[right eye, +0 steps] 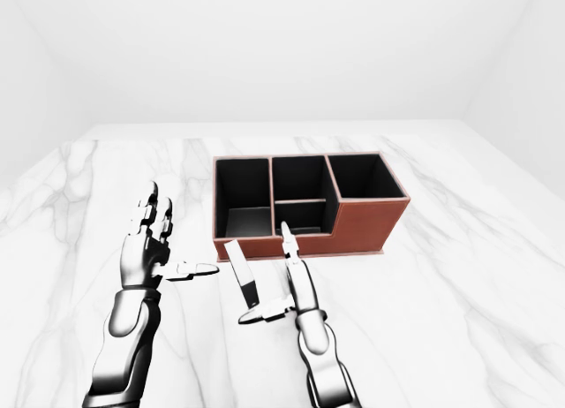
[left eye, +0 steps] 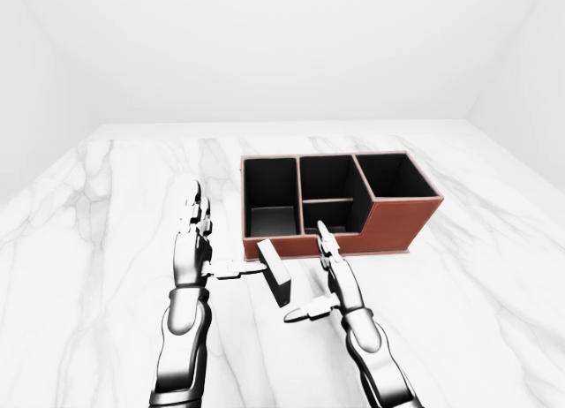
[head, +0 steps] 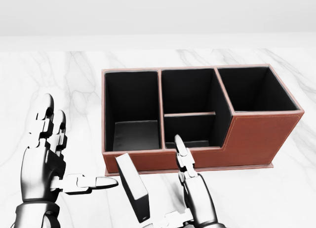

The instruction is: Pick up the book and place it in the right compartment of the caddy.

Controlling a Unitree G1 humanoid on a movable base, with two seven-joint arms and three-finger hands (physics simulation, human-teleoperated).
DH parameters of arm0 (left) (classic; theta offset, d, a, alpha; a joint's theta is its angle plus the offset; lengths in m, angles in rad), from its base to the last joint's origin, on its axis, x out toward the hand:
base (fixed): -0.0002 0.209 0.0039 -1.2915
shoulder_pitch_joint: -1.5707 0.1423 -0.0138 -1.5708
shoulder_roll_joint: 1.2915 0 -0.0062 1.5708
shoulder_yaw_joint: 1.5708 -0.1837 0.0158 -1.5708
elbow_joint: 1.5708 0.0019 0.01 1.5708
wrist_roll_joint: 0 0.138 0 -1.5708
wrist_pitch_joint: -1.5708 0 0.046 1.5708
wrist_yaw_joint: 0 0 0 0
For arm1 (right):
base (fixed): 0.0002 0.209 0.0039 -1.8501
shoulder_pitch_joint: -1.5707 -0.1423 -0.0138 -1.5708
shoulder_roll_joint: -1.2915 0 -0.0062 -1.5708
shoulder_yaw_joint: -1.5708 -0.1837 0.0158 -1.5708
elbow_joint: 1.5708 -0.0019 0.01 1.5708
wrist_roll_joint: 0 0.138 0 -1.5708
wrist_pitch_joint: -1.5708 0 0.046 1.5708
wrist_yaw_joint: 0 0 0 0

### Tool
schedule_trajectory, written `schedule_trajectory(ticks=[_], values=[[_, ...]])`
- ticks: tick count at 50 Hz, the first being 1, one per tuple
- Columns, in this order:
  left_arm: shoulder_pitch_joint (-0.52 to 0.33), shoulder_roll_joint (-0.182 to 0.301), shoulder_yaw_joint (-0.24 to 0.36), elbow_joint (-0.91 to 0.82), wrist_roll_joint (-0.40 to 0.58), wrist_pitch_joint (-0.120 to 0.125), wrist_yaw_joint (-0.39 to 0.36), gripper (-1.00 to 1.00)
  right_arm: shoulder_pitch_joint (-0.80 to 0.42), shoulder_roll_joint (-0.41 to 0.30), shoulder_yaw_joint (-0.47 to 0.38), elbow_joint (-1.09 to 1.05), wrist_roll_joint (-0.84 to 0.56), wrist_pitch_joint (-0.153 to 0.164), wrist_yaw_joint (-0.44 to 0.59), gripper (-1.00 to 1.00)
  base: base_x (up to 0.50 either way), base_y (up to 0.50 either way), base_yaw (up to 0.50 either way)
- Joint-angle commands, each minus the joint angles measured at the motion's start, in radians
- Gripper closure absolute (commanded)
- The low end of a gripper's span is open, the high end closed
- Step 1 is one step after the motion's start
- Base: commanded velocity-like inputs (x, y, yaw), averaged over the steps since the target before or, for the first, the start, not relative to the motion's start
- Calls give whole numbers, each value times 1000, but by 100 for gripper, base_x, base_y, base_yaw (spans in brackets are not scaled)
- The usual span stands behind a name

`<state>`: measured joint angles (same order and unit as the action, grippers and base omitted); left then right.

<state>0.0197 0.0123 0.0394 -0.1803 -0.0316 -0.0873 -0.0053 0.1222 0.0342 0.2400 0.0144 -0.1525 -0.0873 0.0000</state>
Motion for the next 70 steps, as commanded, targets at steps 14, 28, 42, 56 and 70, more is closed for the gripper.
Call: schedule_trajectory(ticks=[14, 28, 42, 56, 70], values=[[0, 0, 6, 22, -2, 0, 0, -100, -3, 15, 77, 24, -30, 0, -40, -100, 0, 0, 0], [3, -1, 5, 10, -3, 0, 0, -100, -50, 38, 58, 124, -45, 0, -48, -100, 0, 0, 0], [-1, -1, 2, 11, -2, 0, 2, -100, -84, 65, 49, 173, -68, 0, -46, -100, 0, 0, 0], [-1, -1, 3, 15, -3, 0, 0, -100, -103, 87, 71, 235, -96, 0, -63, -100, 0, 0, 0], [2, -2, 0, 16, -2, 0, -1, -100, -103, 95, 80, 283, -110, 0, -72, -100, 0, 0, 0]])
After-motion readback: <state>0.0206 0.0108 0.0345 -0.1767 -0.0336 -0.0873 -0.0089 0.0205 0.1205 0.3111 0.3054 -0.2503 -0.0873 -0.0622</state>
